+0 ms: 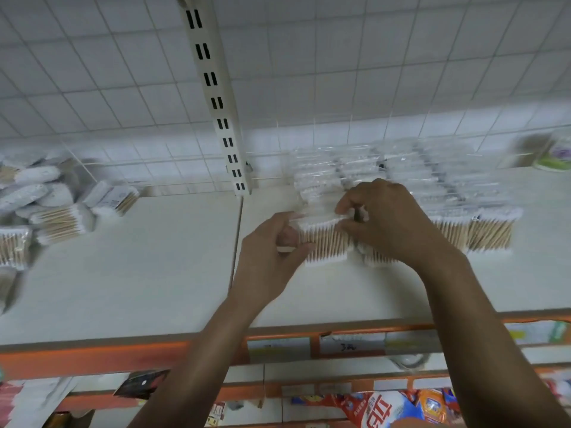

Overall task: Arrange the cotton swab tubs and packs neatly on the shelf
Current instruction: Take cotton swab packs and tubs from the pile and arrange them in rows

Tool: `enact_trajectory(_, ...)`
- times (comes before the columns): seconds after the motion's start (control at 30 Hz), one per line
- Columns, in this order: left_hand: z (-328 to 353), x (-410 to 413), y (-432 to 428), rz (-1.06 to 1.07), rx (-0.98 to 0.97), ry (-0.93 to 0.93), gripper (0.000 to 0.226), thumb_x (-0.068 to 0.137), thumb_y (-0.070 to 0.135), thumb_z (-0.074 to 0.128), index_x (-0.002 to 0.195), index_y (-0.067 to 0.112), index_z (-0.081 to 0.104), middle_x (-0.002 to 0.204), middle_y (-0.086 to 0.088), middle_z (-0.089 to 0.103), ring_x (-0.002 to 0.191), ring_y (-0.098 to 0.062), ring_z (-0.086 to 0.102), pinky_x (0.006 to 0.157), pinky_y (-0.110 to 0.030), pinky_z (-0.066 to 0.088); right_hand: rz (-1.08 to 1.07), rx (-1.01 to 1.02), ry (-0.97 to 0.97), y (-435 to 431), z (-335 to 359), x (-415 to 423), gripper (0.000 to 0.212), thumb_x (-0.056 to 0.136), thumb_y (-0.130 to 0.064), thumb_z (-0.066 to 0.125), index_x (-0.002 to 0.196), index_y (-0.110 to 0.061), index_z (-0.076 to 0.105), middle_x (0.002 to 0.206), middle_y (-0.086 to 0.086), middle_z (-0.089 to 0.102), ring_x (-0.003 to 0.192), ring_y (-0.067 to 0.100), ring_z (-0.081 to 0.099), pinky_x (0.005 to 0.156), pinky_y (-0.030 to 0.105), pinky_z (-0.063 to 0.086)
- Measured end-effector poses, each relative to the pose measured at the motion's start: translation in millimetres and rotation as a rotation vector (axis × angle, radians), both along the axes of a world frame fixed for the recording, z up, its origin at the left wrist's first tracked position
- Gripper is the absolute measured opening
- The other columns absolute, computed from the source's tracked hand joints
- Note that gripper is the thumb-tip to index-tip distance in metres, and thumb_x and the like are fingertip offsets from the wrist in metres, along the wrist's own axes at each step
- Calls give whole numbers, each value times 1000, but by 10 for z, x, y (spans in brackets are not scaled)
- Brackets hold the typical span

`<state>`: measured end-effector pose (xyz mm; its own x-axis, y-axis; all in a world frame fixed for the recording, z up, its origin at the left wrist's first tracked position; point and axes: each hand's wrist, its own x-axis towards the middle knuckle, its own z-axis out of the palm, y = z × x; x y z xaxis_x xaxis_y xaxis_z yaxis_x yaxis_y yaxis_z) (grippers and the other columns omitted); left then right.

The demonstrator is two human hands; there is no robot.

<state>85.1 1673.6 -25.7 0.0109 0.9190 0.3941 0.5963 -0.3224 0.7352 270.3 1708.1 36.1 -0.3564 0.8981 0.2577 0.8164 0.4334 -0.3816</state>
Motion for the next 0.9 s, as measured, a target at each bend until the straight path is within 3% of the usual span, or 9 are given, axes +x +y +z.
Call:
enact_trajectory(0.17,-99,130,14,-25,-29,-2,49,76,18,78,121,19,58,79,9,64,81,1,61,74,0,41,25,14,-55,24,-160,136,12,78,-11,70,88,-16,69,83,-11,55,87,13,45,73,16,26)
enact_trajectory(0.37,-76,230,12,32,-102,-75,53,75,15,79,112,28,44,78,9,63,74,5,63,66,-4,45,21,68,51,-38,-170,274,35,73,3,68,106,-11,69,109,3,66,106,24,53,86,14,29)
enact_trajectory(0.47,-81,264,17,43,-115,-66,48,76,17,78,110,23,45,81,9,63,77,3,63,67,-6,47,-4,48,20,-58,-203,382,52,70,6,67,120,-9,62,119,7,62,115,28,50,91,8,20)
enact_trajectory(0.57,-104,290,21,56,-119,-49,46,77,19,77,112,20,48,82,11,62,78,2,62,67,-5,45,24,39,-65,-55,-284,434,65,63,12,66,125,-4,56,124,14,59,120,34,50,100,13,18)
enact_trajectory(0.7,-124,311,25,91,-125,-26,47,77,22,77,115,18,49,83,11,62,78,0,62,70,-10,48,22,43,-69,-40,-355,434,64,65,12,64,126,-3,55,131,15,54,127,34,44,104,26,22)
enact_trajectory(0.9,-57,338,-1,134,-159,16,44,80,31,73,116,23,49,83,12,63,75,0,63,72,-16,51,62,49,-57,-52,-329,474,60,72,6,64,130,-6,53,136,11,50,131,28,39,104,18,16)
